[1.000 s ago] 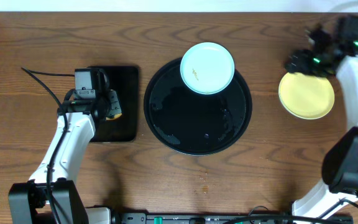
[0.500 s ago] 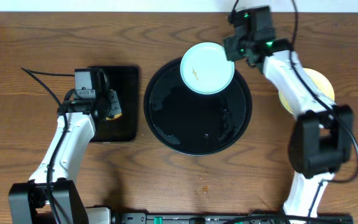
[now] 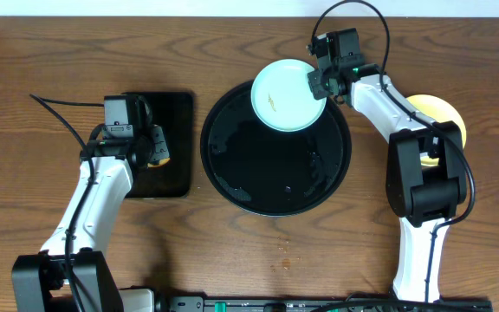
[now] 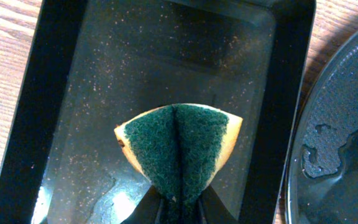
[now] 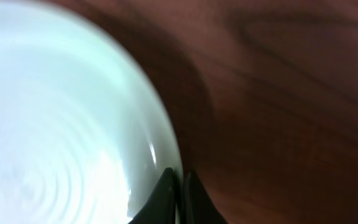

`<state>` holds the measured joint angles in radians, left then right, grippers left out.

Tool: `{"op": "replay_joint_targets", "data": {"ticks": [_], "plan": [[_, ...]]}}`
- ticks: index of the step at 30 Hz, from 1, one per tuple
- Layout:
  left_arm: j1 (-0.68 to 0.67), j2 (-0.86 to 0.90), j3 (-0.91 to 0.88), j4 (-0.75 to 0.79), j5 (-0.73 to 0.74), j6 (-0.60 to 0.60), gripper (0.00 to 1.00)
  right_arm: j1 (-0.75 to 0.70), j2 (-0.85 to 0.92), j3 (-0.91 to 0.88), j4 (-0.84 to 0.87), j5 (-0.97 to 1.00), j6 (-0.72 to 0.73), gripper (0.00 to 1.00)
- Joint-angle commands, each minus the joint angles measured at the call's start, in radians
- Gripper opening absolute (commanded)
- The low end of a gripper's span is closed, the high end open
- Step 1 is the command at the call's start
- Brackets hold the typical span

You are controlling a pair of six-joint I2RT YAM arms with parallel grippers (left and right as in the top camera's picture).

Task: Clean dirty plates on tray and stack at the side
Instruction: 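Move the right gripper to the remaining green plate on the round tray, then grasp the green plate rim with the right gripper and tilt it up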

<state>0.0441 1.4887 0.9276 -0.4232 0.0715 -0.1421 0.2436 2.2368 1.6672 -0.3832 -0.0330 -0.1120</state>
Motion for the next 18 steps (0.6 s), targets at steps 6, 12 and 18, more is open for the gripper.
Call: {"op": "replay_joint_targets", "data": {"ticks": [6,12,18], "plan": [[0.003,0.004,0.008,-0.002,-0.005,-0.006,0.13,-0.001,-0.071,0.006,-0.168,0.006,0.083,0.01],[0.003,0.004,0.008,-0.002,-0.005,-0.006,0.13,0.012,-0.192,0.006,-0.440,-0.001,0.230,0.01],[0.003,0.004,0.008,-0.002,-0.005,-0.006,0.12,0.058,-0.205,-0.003,-0.679,-0.002,0.302,0.01]]}}
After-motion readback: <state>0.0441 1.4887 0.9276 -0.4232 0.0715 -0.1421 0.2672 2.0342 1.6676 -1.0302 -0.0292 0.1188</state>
